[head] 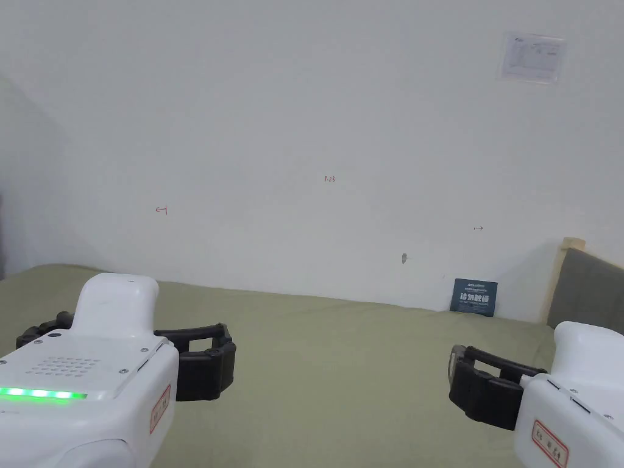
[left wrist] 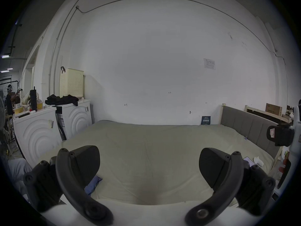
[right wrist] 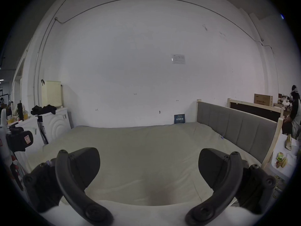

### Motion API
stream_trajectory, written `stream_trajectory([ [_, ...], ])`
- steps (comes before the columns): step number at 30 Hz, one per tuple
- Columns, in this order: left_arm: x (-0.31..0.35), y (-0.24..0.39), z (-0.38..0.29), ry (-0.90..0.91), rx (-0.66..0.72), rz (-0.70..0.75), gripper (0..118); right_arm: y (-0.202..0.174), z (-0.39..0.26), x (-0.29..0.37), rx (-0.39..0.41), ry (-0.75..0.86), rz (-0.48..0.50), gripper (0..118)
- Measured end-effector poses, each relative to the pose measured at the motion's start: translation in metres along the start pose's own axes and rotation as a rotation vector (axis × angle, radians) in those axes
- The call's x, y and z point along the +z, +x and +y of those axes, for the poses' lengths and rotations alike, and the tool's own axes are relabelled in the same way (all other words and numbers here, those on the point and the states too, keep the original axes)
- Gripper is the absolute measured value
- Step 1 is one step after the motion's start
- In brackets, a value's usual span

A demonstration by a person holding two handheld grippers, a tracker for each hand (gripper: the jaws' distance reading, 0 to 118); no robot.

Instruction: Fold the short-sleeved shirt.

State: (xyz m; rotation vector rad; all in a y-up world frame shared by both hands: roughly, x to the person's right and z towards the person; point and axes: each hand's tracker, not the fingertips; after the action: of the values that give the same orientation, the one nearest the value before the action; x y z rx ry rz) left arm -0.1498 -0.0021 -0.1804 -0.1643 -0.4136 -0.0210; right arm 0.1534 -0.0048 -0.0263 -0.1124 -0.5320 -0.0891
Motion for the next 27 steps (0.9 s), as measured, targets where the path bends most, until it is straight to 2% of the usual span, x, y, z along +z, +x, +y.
stream_trajectory([
  [7, 0.0, 0.0, 0.001, 0.003, 0.018, -0.011, 118, -0.003, -0.001, 0.0, 0.011, -0.011, -0.025, 118],
  [14, -0.001, 0.002, 0.001, 0.004, 0.03, -0.034, 118, -0.012, 0.0, 0.007, 0.005, -0.007, 0.025, 118],
  [19, 0.0, 0.002, 0.001, 0.003, 0.021, -0.037, 118, -0.017, -0.001, 0.008, 0.042, 0.002, 0.011, 118],
  [27, 0.0, 0.003, 0.001, 0.002, 0.01, -0.04, 118, -0.014, -0.003, 0.004, 0.027, -0.019, 0.015, 118],
])
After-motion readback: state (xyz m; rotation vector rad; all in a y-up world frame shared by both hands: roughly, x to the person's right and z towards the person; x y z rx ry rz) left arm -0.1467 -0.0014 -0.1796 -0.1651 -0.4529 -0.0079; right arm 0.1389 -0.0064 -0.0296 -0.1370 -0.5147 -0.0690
